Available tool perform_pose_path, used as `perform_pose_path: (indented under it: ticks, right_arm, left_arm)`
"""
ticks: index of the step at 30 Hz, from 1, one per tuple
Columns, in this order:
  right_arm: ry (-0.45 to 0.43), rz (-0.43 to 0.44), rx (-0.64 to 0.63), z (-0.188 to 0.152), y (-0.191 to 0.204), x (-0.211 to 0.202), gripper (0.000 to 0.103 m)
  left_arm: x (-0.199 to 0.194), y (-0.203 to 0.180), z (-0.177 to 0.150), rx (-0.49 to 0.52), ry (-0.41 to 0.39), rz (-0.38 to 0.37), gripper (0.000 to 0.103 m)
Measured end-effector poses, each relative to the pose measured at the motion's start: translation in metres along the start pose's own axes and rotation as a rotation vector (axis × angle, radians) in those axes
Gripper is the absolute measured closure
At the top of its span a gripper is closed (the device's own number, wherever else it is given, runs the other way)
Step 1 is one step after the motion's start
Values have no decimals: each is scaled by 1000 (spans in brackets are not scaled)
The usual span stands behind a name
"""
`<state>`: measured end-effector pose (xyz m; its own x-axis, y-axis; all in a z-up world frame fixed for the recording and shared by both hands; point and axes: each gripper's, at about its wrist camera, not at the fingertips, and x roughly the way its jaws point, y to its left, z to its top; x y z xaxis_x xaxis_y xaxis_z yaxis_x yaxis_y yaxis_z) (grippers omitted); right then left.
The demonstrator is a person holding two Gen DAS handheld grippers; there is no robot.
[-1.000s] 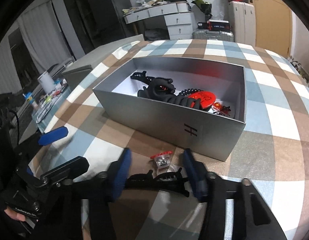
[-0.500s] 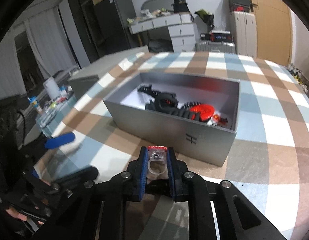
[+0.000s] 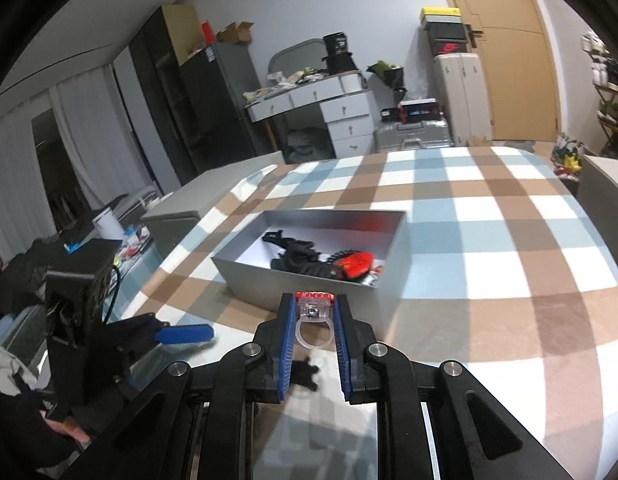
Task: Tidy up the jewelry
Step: 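Grasp the black comb-shaped hair clip with the left tool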
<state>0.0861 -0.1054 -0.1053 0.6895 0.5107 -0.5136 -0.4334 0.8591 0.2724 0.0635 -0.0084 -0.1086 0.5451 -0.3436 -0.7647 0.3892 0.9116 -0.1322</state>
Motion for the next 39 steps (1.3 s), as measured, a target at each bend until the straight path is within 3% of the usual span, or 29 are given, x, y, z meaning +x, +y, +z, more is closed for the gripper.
perform_pose_path:
  ticks: [5, 8, 14, 16, 18, 23, 39]
  right_arm:
    - [-11, -11, 45, -6, -16, -10, 85]
    - [-12, -17, 64, -9, -23, -13, 85]
    - [-12, -19, 79, -10, -29, -15, 85]
    - [-15, -14, 82, -10, -29, -15, 85]
    - [-15, -14, 81, -11, -29, -15, 85]
    - [-17, -17, 82, -11, -28, -16, 85]
    - [-64, 13, 31, 16, -5, -23, 85]
  left_arm:
    - [8, -9, 8, 39, 38, -36, 3]
    - [12, -11, 10, 53, 69, -39, 16]
    - [16, -23, 9, 101, 106, 5, 56]
    - [15, -25, 8, 127, 108, 39, 80]
    - [14, -25, 7, 131, 113, 24, 88]
    - [7, -28, 6, 149, 95, 11, 89]
    - [-41, -14, 38, 102, -81, -12, 89]
